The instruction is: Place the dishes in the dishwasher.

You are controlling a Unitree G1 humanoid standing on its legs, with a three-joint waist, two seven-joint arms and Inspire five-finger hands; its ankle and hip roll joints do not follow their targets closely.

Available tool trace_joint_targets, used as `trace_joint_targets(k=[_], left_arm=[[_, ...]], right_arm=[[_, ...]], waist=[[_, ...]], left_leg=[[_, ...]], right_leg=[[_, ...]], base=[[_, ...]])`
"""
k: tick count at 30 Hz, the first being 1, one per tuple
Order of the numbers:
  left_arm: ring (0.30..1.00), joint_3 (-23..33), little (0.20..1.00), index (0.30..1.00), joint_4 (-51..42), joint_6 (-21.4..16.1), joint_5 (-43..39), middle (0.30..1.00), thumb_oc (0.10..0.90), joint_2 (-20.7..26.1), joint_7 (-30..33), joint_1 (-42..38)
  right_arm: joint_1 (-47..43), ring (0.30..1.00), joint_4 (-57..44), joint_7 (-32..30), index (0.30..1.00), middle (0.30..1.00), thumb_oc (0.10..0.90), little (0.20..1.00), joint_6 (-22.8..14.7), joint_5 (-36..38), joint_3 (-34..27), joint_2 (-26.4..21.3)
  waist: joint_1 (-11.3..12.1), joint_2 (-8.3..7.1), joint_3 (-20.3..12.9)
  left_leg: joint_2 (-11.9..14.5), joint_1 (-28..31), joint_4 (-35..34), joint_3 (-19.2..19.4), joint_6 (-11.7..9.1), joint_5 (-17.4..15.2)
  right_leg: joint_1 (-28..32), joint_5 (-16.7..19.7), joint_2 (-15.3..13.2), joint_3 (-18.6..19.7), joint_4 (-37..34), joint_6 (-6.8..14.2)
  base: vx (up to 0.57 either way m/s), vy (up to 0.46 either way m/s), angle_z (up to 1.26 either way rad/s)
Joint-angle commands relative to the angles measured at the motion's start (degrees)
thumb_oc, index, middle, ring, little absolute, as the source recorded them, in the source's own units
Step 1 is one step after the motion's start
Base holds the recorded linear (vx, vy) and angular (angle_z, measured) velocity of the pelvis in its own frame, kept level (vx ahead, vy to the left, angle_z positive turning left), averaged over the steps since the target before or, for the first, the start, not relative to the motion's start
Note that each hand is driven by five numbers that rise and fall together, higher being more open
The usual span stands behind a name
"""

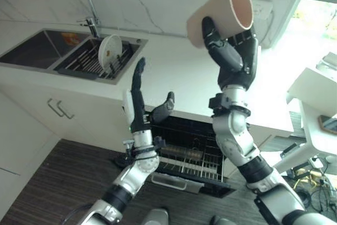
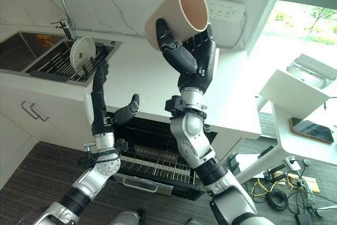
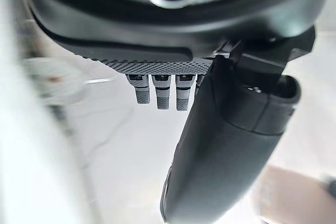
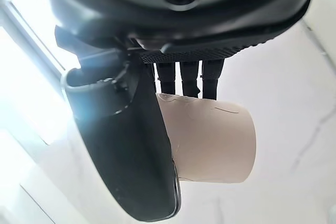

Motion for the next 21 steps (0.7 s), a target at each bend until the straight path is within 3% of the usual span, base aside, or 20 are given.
trace_joint_targets(k=[1,3,7,11,14,19,21], left_arm=[[0.900,3.1,0.900,0.900,-9.0,-3.6,-6.0,0.900,0.800,1.5,-9.1,-1.8],[0.900,4.2,0.900,0.900,-10.4,-2.7,-8.4,0.900,0.800,2.3,-14.6,-0.1],[0.900,8.6,0.900,0.900,-14.3,-0.3,-18.8,0.900,0.800,5.7,-34.5,7.2],[0.900,12.3,0.900,0.900,-16.3,2.0,-26.0,0.900,0.800,7.2,-45.6,12.4],[0.900,16.0,0.900,0.900,-17.9,6.3,-35.9,0.900,0.800,5.9,-53.5,16.4],[0.900,22.2,0.900,0.900,-15.6,6.6,-33.8,0.900,0.800,7.1,-54.7,18.7],[0.900,23.0,0.900,0.900,-12.8,5.7,-26.2,0.900,0.800,8.1,-54.9,19.2]], right_arm=[[-3.9,0.300,-10.3,10.3,0.300,0.300,0.400,0.300,-2.5,-2.6,-3.5,-2.3],[-1.9,0.300,-11.5,14.4,0.300,0.300,0.400,0.300,-0.7,-1.2,-3.9,-3.4],[7.6,0.300,-16.5,28.0,0.300,0.300,0.400,0.300,1.5,4.4,-7.3,-8.3],[14.6,0.300,-18.1,37.7,0.300,0.300,0.400,0.300,3.8,11.4,-9.3,-10.1],[18.7,0.300,-18.4,42.1,0.300,0.300,0.400,0.300,4.4,10.0,-9.7,-9.9],[20.6,0.300,-18.4,44.9,0.300,0.300,0.400,0.300,5.4,9.1,-9.3,-10.0],[20.8,0.300,-17.7,45.8,0.300,0.300,0.400,0.300,7.3,8.7,-8.4,-9.9]], waist=[[0.8,-0.05,-1.8],[0.6,0.10,-1.8],[0.1,0.57,-1.9],[-0.3,0.95,-2.1],[0.0,1.46,-2.4],[0.6,1.94,-3.1],[0.7,2.16,-3.2]], left_leg=[[1.7,3.5,0.3,1.9,0.3,-8.3],[1.8,3.4,0.3,1.9,0.4,-8.2],[2.0,2.9,0.3,2.4,0.6,-8.1],[2.1,2.6,0.3,2.6,0.8,-7.9],[1.7,2.0,0.3,2.1,1.1,-7.5],[1.3,1.1,0.3,1.5,1.2,-7.0],[1.3,0.9,0.3,1.4,1.1,-6.8]], right_leg=[[2.6,-6.8,1.3,3.3,0.3,0.5],[2.5,-6.8,1.3,3.5,0.3,0.5],[1.8,-6.5,1.2,3.8,0.3,0.9],[1.3,-6.3,1.1,3.9,0.3,1.3],[0.7,-5.9,0.8,3.9,0.3,1.6],[0.1,-5.8,0.4,3.7,0.3,1.9],[0.0,-5.8,0.4,3.7,0.3,2.0]], base=[[0.01,0.048,0.00],[0.01,0.050,0.01],[0.00,0.053,-0.01],[-0.01,0.036,-0.11],[-0.03,0.036,-0.09],[-0.01,0.006,-0.01],[0.00,0.000,0.00]])
